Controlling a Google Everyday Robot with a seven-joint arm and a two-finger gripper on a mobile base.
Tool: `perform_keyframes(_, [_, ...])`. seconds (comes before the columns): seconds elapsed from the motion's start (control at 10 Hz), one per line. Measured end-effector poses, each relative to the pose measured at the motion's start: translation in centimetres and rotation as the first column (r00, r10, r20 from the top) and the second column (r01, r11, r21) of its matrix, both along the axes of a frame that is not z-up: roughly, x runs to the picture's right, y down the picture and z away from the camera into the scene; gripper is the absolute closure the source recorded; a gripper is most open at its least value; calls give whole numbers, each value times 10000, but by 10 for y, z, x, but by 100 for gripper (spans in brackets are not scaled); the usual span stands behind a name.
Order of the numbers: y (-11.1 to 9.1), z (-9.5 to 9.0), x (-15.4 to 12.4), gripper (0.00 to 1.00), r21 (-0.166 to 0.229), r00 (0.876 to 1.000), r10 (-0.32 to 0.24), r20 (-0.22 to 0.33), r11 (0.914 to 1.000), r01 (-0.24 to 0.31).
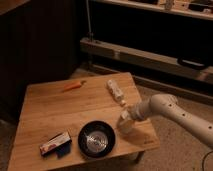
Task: Pick up the ceramic cup
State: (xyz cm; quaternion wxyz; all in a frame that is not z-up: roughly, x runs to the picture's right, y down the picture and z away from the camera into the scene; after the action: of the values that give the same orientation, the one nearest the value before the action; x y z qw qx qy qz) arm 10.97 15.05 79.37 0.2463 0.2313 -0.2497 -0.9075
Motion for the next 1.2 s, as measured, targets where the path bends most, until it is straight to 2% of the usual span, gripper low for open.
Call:
perform_keyframes(0.1, [0,0,0,100,-2,10000,-9,-9,10000,9])
perform_keyframes(1.2, [0,-1,1,100,-9,10000,-53,-12,10000,53])
